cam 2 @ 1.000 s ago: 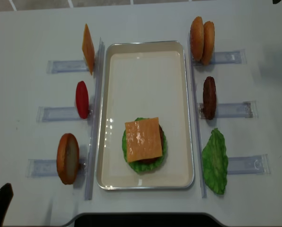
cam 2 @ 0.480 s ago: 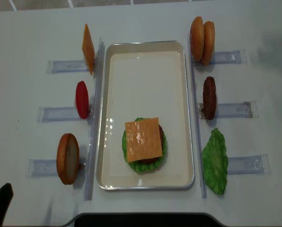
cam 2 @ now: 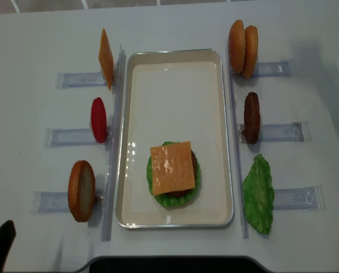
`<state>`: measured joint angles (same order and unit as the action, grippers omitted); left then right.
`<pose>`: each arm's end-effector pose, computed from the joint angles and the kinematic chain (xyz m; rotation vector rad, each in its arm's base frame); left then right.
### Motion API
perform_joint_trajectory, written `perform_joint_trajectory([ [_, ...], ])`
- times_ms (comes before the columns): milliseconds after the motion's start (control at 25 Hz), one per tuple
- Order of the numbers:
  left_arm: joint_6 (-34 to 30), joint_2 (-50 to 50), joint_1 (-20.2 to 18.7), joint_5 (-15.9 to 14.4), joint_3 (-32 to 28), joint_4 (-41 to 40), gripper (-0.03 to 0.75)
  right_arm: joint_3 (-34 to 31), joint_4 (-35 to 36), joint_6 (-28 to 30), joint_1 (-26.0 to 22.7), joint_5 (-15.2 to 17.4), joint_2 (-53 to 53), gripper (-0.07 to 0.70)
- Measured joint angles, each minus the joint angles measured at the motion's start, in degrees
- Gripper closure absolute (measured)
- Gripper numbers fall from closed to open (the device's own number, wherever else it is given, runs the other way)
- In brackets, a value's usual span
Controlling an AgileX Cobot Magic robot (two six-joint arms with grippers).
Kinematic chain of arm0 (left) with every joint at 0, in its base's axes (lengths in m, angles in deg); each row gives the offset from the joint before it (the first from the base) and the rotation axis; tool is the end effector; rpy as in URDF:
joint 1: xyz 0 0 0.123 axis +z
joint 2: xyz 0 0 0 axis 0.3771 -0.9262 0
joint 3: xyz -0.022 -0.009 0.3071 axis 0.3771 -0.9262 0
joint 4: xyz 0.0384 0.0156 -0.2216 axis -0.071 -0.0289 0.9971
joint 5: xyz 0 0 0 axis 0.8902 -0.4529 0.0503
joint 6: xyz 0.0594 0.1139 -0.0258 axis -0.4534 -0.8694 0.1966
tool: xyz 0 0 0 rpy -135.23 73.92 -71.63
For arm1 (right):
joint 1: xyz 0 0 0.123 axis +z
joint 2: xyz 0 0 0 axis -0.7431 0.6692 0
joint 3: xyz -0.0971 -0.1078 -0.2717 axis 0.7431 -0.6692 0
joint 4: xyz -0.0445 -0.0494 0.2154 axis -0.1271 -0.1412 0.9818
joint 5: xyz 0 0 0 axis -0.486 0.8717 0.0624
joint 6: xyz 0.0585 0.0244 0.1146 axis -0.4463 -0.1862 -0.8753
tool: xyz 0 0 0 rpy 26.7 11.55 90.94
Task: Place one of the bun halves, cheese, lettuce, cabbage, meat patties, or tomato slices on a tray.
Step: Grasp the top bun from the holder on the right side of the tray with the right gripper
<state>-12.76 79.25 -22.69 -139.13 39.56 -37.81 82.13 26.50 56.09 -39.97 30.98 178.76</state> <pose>-0.0193 -0.0064 0.2335 0.0915 2.1017 -0.0279 0.4083 0.0734 0.3205 -0.1179 2.7199 0.2272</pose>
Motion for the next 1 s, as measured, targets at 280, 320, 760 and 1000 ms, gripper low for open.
perform_joint_trajectory([
  [280,0.0,0.0,0.0,0.0,0.0,0.0,0.139,0.6,0.0,-2.3,7.5,0.0,1.7,0.216],
  [320,0.0,0.0,0.0,0.0,0.0,0.0,0.139,0.6,0.0,-2.6,8.4,0.0,1.7,0.216],
  [760,0.0,0.0,0.0,0.0,0.0,0.0,0.139,0.6,-0.1,-4.5,11.4,-1.4,1.7,0.216],
  [1000,0.0,0.0,0.0,0.0,0.0,0.0,0.139,0.6,-0.1,-4.7,11.4,-3.8,1.9,0.216],
])
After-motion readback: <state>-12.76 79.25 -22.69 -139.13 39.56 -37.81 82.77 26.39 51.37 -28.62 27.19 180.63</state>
